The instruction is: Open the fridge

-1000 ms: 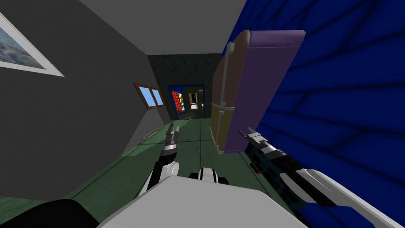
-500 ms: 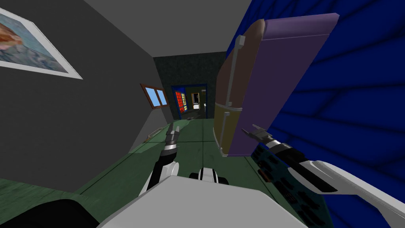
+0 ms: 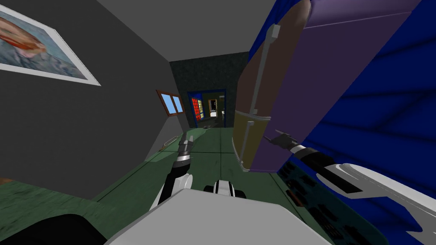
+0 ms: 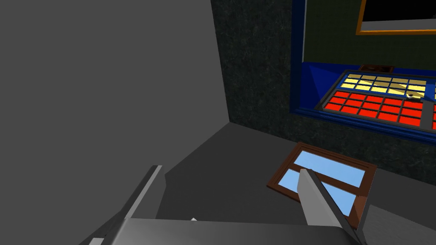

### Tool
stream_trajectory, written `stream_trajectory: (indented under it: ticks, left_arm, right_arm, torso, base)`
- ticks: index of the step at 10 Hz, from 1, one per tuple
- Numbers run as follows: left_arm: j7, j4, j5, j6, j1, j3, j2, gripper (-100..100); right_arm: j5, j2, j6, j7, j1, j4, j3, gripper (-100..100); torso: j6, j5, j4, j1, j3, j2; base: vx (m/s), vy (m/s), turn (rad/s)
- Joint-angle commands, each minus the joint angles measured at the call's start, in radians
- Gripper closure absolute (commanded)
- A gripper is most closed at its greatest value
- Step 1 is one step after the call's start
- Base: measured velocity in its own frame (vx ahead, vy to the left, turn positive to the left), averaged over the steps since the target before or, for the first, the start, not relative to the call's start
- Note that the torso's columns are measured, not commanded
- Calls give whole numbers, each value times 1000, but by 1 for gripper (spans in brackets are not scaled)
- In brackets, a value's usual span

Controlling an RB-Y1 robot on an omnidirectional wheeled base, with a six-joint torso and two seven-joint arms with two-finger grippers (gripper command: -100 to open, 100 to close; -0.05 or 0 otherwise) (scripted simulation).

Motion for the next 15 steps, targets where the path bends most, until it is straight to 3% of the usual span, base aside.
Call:
stream_trajectory:
  ticks: [1, 9, 11, 15]
  left_arm:
    - [0, 0, 0, 0, 0, 0, 0, 0]
    - [0, 0, 0, 0, 0, 0, 0, 0]
    - [0, 0, 0, 0, 0, 0, 0, 0]
    - [0, 0, 0, 0, 0, 0, 0, 0]
  right_arm:
    - [23, -85, 31, 70, -24, 54, -29, -100]
    - [76, -308, 106, 252, -111, 215, -91, -100]
    - [85, -346, 118, 283, -125, 242, -102, -100]
    - [93, -372, 127, 304, -134, 259, -109, -100]
  torso:
    - [0, 0, 0, 1, -1, -2]
    - [-2, 2, -2, 1, -6, -8]
    - [-12, 8, -1, 1, -15, -18]
    - [-17, 12, -2, 1, -24, -28]
  base:
    - [91, 66, 172]
    - [77, 57, 136]
    - [36, 48, 64]
    - [20, 18, 32]
